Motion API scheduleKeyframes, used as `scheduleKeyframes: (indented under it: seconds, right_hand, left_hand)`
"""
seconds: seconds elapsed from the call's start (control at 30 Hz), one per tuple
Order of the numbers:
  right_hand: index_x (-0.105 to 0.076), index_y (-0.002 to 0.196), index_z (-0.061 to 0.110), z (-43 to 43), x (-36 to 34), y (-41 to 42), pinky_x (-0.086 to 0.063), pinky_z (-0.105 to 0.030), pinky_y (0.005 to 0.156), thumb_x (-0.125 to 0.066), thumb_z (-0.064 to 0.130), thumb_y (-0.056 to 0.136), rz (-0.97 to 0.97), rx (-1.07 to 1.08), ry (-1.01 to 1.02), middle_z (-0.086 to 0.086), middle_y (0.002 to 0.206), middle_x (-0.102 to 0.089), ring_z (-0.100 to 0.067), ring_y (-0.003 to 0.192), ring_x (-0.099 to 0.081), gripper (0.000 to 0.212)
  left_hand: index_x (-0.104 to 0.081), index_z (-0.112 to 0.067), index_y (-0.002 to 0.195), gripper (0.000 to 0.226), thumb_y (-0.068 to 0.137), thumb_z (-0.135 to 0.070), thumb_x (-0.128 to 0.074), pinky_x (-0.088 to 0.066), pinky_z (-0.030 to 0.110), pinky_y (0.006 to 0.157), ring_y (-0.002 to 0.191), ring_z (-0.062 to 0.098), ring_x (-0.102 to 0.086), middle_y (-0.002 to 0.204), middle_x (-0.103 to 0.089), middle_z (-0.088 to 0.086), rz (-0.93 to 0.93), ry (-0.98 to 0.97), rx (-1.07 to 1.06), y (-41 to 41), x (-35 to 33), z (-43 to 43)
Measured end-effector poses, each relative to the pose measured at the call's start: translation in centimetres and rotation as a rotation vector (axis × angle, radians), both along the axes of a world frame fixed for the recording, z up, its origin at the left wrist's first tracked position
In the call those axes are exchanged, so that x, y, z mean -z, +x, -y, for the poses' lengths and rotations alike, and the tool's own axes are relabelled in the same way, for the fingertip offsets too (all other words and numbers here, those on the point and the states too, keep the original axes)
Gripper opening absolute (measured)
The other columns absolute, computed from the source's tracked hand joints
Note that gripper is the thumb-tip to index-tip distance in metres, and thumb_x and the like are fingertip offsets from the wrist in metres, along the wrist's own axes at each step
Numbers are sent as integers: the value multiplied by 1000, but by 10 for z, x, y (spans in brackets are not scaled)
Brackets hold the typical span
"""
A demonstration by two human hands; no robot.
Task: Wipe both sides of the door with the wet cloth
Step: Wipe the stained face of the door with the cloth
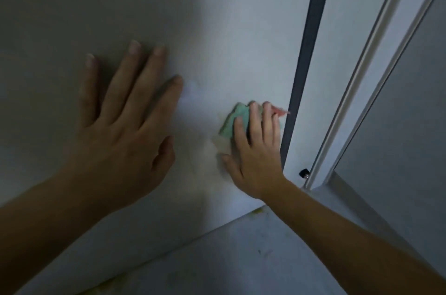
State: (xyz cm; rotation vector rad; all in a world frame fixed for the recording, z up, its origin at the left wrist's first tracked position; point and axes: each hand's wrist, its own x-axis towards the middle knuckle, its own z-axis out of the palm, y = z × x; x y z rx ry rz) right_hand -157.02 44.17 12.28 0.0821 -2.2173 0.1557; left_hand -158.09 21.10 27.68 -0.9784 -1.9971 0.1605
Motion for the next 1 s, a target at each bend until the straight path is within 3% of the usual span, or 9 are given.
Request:
scheduleKeyframes:
  seconds: [0.07, 0.23, 0.37, 0.43, 0.5, 0.63, 0.67, 0.83, 1.0]
  right_hand:
    - [-21, 155, 8, -12, -24, -5, 2, -55, 125, -28, 53, 105, -45, 26, 17, -18, 166, -8, -40, 153, 3, 68]
    - [-23, 155, -6, 8, -149, -38, -5, -64, 123, -31, 40, 102, -390, 108, -407, -36, 161, -14, -54, 151, -9, 70]
    - [-21, 157, 19, 39, -87, -20, 4, -58, 124, -35, 51, 102, -148, -113, 177, -15, 166, -8, -42, 155, -3, 65]
    - [-26, 155, 23, 28, -78, -11, 5, -54, 125, -30, 53, 105, -87, -138, 325, -10, 165, -9, -40, 154, -6, 59]
    - [-25, 155, 18, 26, -116, -17, 6, -52, 125, -29, 52, 105, -138, -99, 254, -12, 165, -12, -41, 154, -4, 61]
    - [-23, 157, 3, 59, -207, -39, 0, -59, 124, -30, 42, 105, -384, 53, -166, -33, 162, -17, -54, 150, -10, 66]
    - [-21, 158, 4, 71, -204, -38, -1, -61, 124, -31, 44, 104, -379, 35, -125, -32, 162, -16, -54, 150, -9, 68]
    - [-16, 160, 25, 71, -128, -13, 3, -54, 126, -46, 55, 101, -91, -186, 560, -9, 167, -11, -34, 156, 5, 73]
    - [-25, 158, 8, 116, -267, -38, -1, -59, 124, -27, 50, 105, -371, -68, 164, -29, 162, -21, -53, 149, -16, 68]
  left_hand:
    - [-47, -3, 150, 71, 84, -26, -59, -5, 65, 123, 157, 37, -13, 167, -21, 22, -17, 38, -27, -1, -9, 11]
    - [-46, -2, 151, 72, 85, -28, -58, -5, 67, 122, 156, 41, -16, 166, -21, 24, -39, 83, -50, -1, -20, 36]
    - [-48, -4, 150, 70, 84, -25, -59, -10, 72, 119, 155, 39, -21, 166, -24, 21, -45, 58, -75, -1, -21, 47]
    - [-49, -5, 149, 68, 84, -23, -59, -11, 71, 120, 155, 38, -23, 165, -27, 20, -37, 64, -59, -1, -22, 48]
    - [-50, -5, 148, 69, 83, -23, -60, -12, 69, 121, 154, 38, -24, 165, -27, 21, -17, 103, -35, 0, -23, 48]
    - [-50, -4, 148, 71, 81, -22, -63, -14, 66, 122, 154, 38, -24, 164, -27, 23, -13, 200, -43, 4, -20, 59]
    - [-49, -4, 150, 72, 81, -22, -63, -12, 65, 123, 155, 38, -22, 165, -25, 23, -20, 216, -60, 4, -19, 65]
    - [-41, -7, 154, 80, 80, -24, -64, -6, 66, 123, 158, 36, -9, 167, -14, 21, -15, 291, -165, 6, -23, 97]
    - [-36, -7, 156, 82, 81, -25, -65, -7, 66, 123, 156, 41, -12, 167, -16, 23, -33, 390, -194, 10, -23, 118]
